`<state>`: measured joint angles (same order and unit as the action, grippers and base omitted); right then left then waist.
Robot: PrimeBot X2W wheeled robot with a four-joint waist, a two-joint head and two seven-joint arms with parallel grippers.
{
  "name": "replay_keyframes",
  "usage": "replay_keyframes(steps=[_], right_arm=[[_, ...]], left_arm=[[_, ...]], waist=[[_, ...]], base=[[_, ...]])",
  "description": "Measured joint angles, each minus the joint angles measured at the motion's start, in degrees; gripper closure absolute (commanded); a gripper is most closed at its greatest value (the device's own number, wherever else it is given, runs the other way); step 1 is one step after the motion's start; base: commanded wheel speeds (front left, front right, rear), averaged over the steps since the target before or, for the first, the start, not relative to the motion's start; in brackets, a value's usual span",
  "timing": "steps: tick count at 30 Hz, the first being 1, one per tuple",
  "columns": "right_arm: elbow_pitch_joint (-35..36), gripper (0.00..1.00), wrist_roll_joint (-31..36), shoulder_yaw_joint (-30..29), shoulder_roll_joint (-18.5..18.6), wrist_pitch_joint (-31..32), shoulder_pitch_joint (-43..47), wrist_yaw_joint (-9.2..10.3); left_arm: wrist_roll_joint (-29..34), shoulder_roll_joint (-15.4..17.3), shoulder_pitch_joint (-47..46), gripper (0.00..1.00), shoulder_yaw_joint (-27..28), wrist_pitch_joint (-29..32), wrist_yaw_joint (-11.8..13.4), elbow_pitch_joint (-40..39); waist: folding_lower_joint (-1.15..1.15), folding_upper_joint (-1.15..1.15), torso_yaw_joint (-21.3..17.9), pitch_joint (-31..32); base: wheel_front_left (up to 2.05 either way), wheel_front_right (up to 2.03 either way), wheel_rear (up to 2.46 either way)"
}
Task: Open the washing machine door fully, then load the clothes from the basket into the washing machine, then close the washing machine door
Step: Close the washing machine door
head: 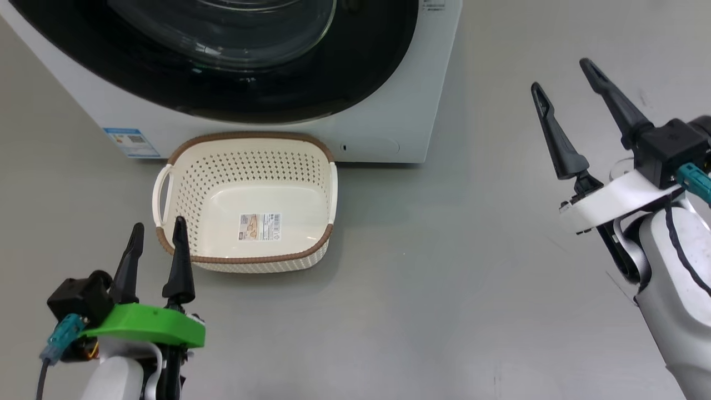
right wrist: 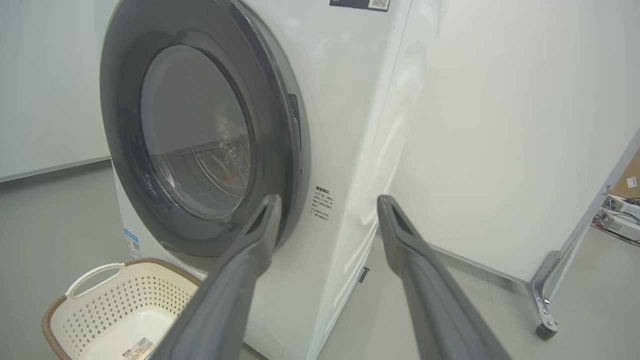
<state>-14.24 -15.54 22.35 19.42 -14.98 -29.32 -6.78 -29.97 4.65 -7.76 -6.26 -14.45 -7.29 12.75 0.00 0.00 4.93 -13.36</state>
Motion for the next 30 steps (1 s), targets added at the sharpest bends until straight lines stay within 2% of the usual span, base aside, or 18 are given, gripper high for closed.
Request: replay_keyframes(steps=[10,16,24,30], right_arm=[[0.88,0.00,-0.02,-4.57,1.19,0.00,12.98,0.48],[2.65,0.00,-0.11,-8.28,1.27,0.01,19.76,1.92],[4.36,0.00,-1.20,-13.44,-1.31,0.01,28.27,3.42],[5.36,0.00,-1.02,-15.80,-2.78,0.02,32.93,3.50]], left_arm=[[5.72,1.01,7.05,0.00,1.21,0.00,0.00,1.77],[7.55,1.05,9.69,0.00,1.55,0.00,0.00,1.80],[8.98,0.13,11.50,0.00,2.52,0.00,0.00,0.04],[9.54,0.05,13.41,0.00,3.36,0.00,0.00,-0.63]], waist=[[0.00,0.00,-4.23,7.70],[0.00,0.00,-6.68,11.48],[0.00,0.00,-8.35,14.07],[0.00,0.00,-8.29,14.57]], base=[[0.00,0.00,0.00],[0.00,0.00,0.00],[0.00,0.00,0.00],[0.00,0.00,0.00]])
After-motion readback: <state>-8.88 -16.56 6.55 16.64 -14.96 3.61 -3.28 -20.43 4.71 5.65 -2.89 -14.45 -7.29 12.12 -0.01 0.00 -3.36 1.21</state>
